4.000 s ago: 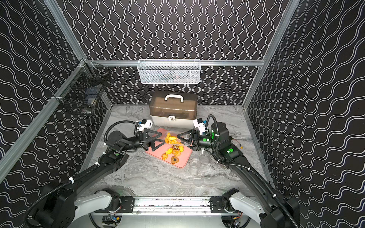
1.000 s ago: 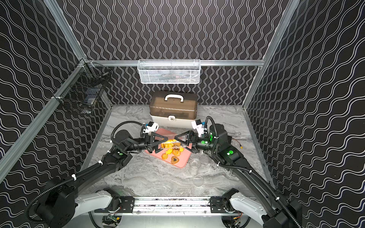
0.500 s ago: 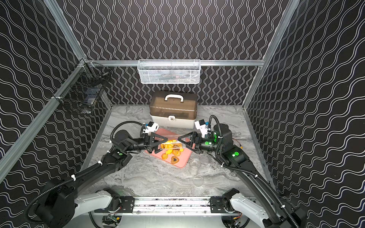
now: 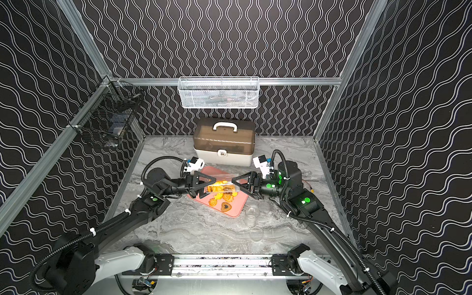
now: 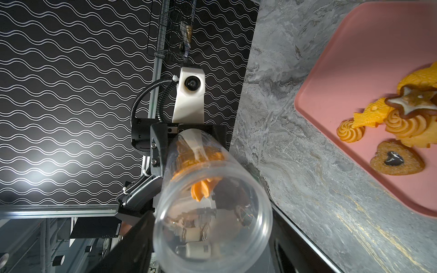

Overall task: Pour the cookies out of the jar
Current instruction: Unscrew the lid from the jar.

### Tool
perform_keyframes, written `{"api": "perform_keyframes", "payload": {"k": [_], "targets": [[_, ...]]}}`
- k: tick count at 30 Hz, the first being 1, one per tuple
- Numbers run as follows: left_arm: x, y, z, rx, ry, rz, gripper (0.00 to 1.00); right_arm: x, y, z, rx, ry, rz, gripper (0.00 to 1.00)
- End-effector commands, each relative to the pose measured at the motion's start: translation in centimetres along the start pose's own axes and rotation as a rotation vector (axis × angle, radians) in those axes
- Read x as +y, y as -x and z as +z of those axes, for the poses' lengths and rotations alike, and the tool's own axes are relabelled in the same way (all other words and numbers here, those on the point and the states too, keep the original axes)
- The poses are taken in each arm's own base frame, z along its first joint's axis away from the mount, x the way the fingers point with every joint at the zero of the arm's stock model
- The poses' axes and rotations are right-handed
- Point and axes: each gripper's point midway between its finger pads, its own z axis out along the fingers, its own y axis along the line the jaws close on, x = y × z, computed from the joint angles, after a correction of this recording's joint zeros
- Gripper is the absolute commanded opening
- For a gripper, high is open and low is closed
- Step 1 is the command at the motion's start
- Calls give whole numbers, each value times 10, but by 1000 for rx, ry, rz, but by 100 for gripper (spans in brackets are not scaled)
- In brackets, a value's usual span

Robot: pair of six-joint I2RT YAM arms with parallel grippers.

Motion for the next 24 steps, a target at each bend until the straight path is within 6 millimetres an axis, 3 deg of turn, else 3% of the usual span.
{"api": "perform_keyframes", "payload": {"k": [1,9,24], "targets": [[-10,-2,0,15,-25,37,65,11,2,-2,-8,42,-28,74],[-7,-1,-1,17,-26,30,65,13,3,-5,-16,46,-48,68],[-3,3,-7,2,-27,13,64,13,10,-15,-62,61,-170,68]]}}
